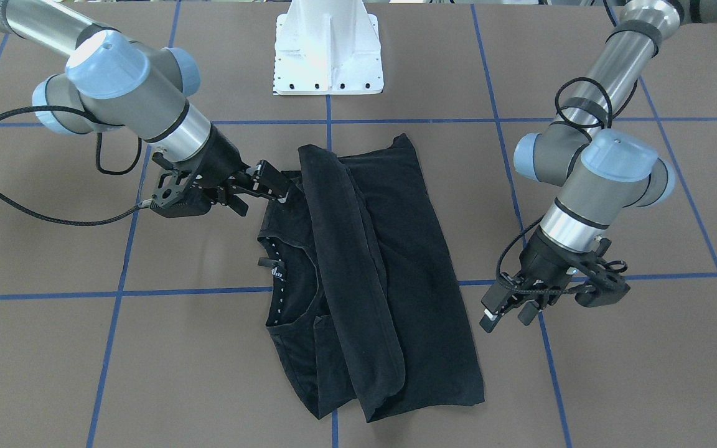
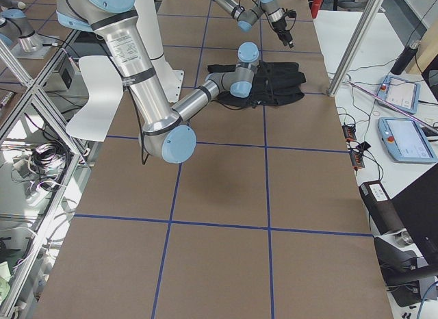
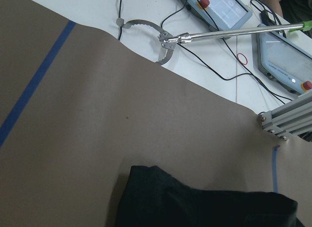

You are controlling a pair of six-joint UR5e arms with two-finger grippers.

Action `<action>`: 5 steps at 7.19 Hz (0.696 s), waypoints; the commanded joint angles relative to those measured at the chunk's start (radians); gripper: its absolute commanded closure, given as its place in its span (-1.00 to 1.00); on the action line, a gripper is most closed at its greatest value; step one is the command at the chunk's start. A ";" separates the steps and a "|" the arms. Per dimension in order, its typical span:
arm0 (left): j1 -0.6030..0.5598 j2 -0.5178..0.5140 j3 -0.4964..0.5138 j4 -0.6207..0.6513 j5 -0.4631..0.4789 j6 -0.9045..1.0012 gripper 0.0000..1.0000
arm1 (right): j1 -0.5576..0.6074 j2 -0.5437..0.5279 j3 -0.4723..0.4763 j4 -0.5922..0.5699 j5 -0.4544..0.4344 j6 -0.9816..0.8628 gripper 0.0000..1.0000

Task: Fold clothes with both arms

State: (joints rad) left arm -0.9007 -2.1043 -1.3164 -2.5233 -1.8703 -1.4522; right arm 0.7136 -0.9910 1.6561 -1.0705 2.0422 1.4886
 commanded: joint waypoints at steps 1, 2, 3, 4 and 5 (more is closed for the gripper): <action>-0.001 0.090 -0.090 -0.006 -0.027 0.001 -1.00 | -0.071 0.142 -0.097 -0.150 -0.170 -0.115 -0.96; -0.001 0.104 -0.102 -0.011 -0.038 0.024 -1.00 | -0.082 0.243 -0.236 -0.160 -0.187 -0.157 -0.93; -0.003 0.118 -0.118 -0.012 -0.052 0.045 -1.00 | -0.086 0.340 -0.365 -0.160 -0.223 -0.198 -0.92; -0.003 0.142 -0.144 -0.012 -0.053 0.049 -1.00 | -0.085 0.395 -0.443 -0.158 -0.227 -0.230 -0.92; -0.003 0.145 -0.148 -0.014 -0.064 0.049 -1.00 | -0.086 0.416 -0.461 -0.160 -0.235 -0.243 -0.87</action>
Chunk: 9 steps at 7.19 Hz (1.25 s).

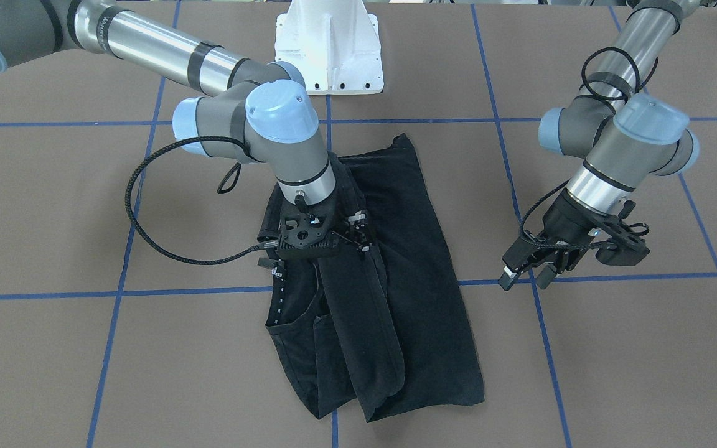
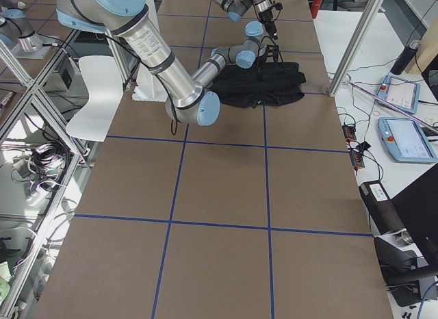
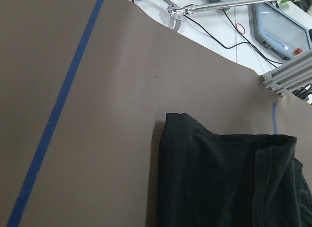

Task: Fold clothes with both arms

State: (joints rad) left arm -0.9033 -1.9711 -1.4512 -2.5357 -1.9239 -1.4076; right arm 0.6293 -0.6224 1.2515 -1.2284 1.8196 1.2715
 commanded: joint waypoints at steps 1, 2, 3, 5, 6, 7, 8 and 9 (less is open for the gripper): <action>0.000 0.014 -0.015 -0.002 -0.015 0.004 -1.00 | -0.029 0.046 -0.066 -0.002 -0.017 -0.043 -0.67; 0.000 0.015 -0.012 -0.002 -0.015 0.004 -1.00 | -0.031 0.050 -0.082 0.000 -0.034 -0.067 -0.43; 0.000 0.015 -0.012 -0.003 -0.015 0.004 -1.00 | -0.031 0.105 -0.160 0.003 -0.071 -0.098 -0.41; 0.000 0.015 -0.011 -0.003 -0.015 0.004 -1.00 | -0.033 0.179 -0.279 0.004 -0.101 -0.154 -0.32; 0.000 0.015 -0.011 -0.003 -0.015 0.004 -1.00 | -0.034 0.205 -0.326 0.010 -0.124 -0.185 -0.38; 0.001 0.015 -0.011 -0.003 -0.015 0.004 -1.00 | -0.040 0.233 -0.374 0.013 -0.144 -0.213 -0.62; 0.001 0.015 -0.011 -0.002 -0.015 0.004 -1.00 | -0.052 0.251 -0.433 0.074 -0.173 -0.213 -0.66; 0.001 0.015 -0.011 -0.003 -0.015 0.004 -1.00 | -0.057 0.282 -0.533 0.161 -0.193 -0.215 -0.64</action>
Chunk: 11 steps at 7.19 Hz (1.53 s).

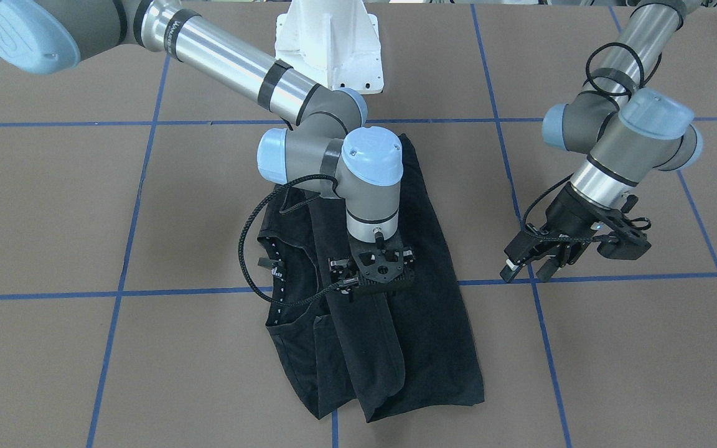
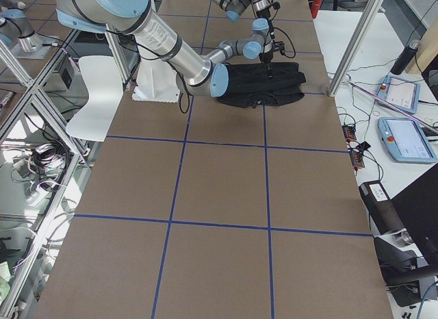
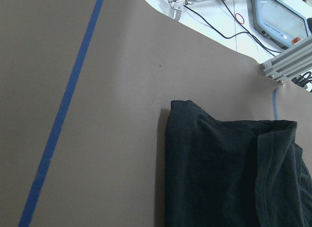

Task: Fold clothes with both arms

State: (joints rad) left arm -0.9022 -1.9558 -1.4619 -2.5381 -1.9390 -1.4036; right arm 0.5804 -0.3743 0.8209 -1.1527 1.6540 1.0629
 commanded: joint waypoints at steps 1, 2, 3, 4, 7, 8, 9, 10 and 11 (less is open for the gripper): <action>0.000 0.000 0.000 -0.001 0.000 0.000 -1.00 | -0.014 0.046 -0.123 0.087 -0.039 -0.017 -0.56; 0.000 0.000 0.000 -0.001 0.000 0.000 -1.00 | -0.020 0.046 -0.129 0.087 -0.054 -0.018 -0.42; 0.000 0.000 0.000 -0.001 0.000 0.000 -1.00 | -0.020 0.046 -0.129 0.087 -0.054 -0.018 0.03; 0.002 0.000 0.000 -0.001 0.000 0.000 -1.00 | -0.020 0.048 -0.129 0.087 -0.056 -0.018 0.58; 0.003 0.000 0.002 0.001 0.000 -0.002 -1.00 | -0.014 0.044 -0.115 0.085 -0.056 -0.027 1.00; 0.003 0.000 0.003 0.001 0.000 -0.002 -1.00 | -0.008 0.043 -0.100 0.084 -0.056 -0.049 1.00; 0.003 0.000 0.005 0.001 0.000 0.000 -1.00 | 0.012 0.025 -0.060 0.077 -0.053 -0.072 1.00; 0.003 0.000 0.005 0.001 0.000 -0.002 -1.00 | 0.039 -0.051 0.049 0.053 -0.036 -0.098 1.00; 0.003 -0.002 0.003 0.001 0.000 -0.002 -1.00 | 0.073 -0.142 0.152 0.024 -0.004 -0.160 1.00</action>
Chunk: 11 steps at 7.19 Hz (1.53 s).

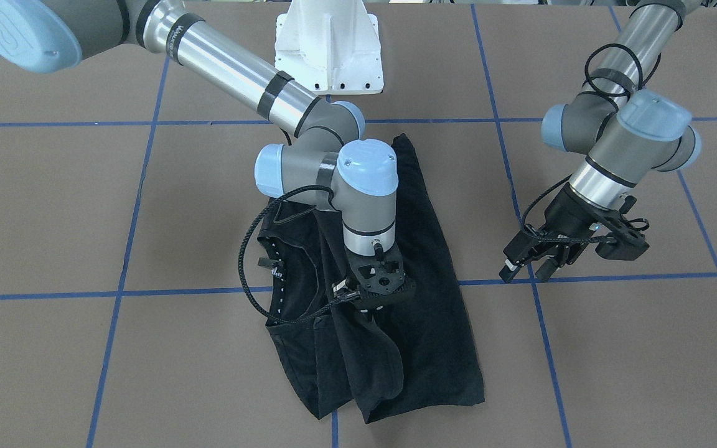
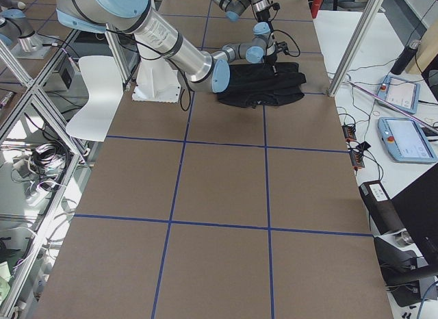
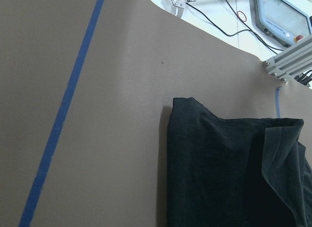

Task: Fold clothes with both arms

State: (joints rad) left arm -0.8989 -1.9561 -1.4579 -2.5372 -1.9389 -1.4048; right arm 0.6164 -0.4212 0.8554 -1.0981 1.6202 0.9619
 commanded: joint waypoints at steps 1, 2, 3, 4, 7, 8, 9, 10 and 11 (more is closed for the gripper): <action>0.002 -0.003 -0.002 0.000 0.000 -0.005 -1.00 | 0.057 -0.169 0.167 -0.029 0.030 -0.098 1.00; 0.002 -0.003 -0.005 0.000 0.000 -0.011 -1.00 | 0.074 -0.209 0.186 -0.025 0.032 -0.127 1.00; 0.002 -0.003 -0.006 0.000 0.000 -0.011 -1.00 | 0.098 -0.237 0.188 -0.023 0.035 -0.140 1.00; 0.003 -0.003 -0.006 0.000 0.000 -0.013 -1.00 | 0.124 -0.264 0.186 -0.022 0.043 -0.206 1.00; 0.003 -0.004 -0.004 0.000 0.000 -0.013 -1.00 | 0.128 -0.260 0.189 -0.020 0.050 -0.187 -0.97; 0.005 -0.009 -0.005 0.000 0.000 -0.014 -1.00 | 0.129 -0.263 0.220 -0.026 0.128 -0.122 -0.98; 0.005 -0.014 -0.013 -0.002 0.000 -0.014 -1.00 | 0.131 -0.268 0.255 -0.051 0.189 -0.103 -0.98; 0.026 -0.017 -0.051 -0.002 -0.002 -0.051 -1.00 | 0.132 -0.304 0.349 -0.133 0.260 -0.059 -0.98; 0.090 -0.015 -0.103 0.006 0.003 -0.128 -1.00 | 0.132 -0.383 0.514 -0.216 0.288 0.013 -0.98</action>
State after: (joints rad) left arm -0.8620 -1.9706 -1.5109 -2.5366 -1.9388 -1.4658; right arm 0.7476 -0.7347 1.2150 -1.2251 1.8564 0.9043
